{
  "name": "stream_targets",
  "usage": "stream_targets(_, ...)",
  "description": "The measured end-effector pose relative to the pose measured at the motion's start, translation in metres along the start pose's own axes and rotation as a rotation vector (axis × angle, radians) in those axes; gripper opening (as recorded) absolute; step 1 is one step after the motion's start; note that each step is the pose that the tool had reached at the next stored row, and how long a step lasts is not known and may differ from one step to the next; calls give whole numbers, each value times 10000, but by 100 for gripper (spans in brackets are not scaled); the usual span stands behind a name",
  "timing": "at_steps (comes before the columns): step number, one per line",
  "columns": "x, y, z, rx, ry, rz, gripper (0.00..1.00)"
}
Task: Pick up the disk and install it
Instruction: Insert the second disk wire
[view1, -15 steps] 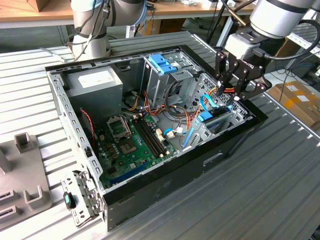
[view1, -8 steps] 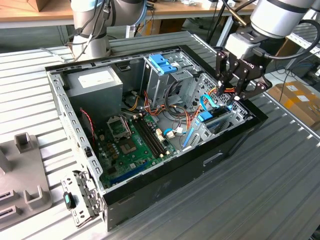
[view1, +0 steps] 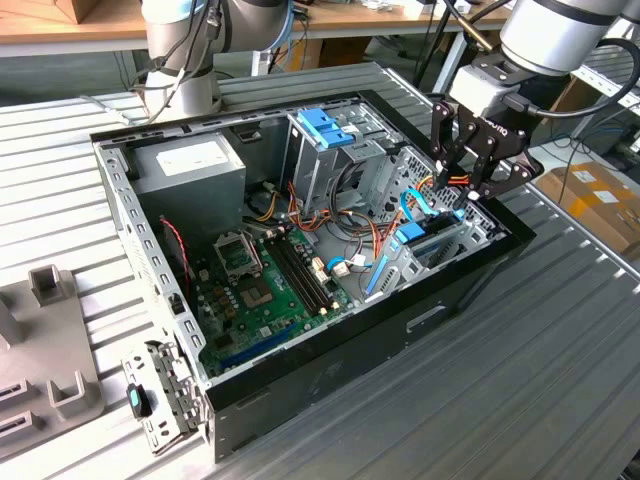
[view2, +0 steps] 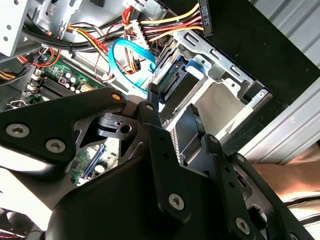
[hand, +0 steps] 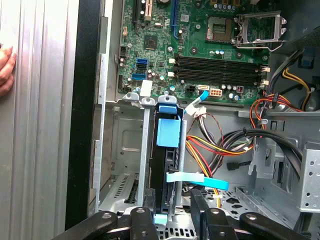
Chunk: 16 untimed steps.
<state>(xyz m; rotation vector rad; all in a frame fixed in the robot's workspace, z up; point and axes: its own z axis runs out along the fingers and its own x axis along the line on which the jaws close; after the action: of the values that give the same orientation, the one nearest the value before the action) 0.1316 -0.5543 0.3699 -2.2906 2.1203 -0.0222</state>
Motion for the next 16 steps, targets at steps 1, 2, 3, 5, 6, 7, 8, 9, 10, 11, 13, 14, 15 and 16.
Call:
stream_targets(1,-1,0,0,0,0,0,42)
stream_targets(2,-3,0,0,0,1,0,42)
stream_targets(3,-5,0,0,0,1,0,42)
stream_targets(5,-10,-1,0,0,1,-1,42)
stream_targets(6,-13,-2,-1,0,1,-3,42)
stream_targets(7,-17,-3,-1,0,3,-6,42)
stream_targets(8,-21,-5,0,0,1,-9,42)
stream_targets(9,-26,-7,0,0,1,-12,42)
stream_targets(10,-30,-9,0,0,0,-15,42)
stream_targets(11,-38,-14,0,0,-1,-24,42)
stream_targets(13,-50,-25,0,0,0,-37,42)
stream_targets(14,-61,-37,1,0,0,-53,42)
stream_targets(15,-69,-43,1,0,-1,-62,42)
stream_targets(16,-74,-48,2,0,-2,-69,42)
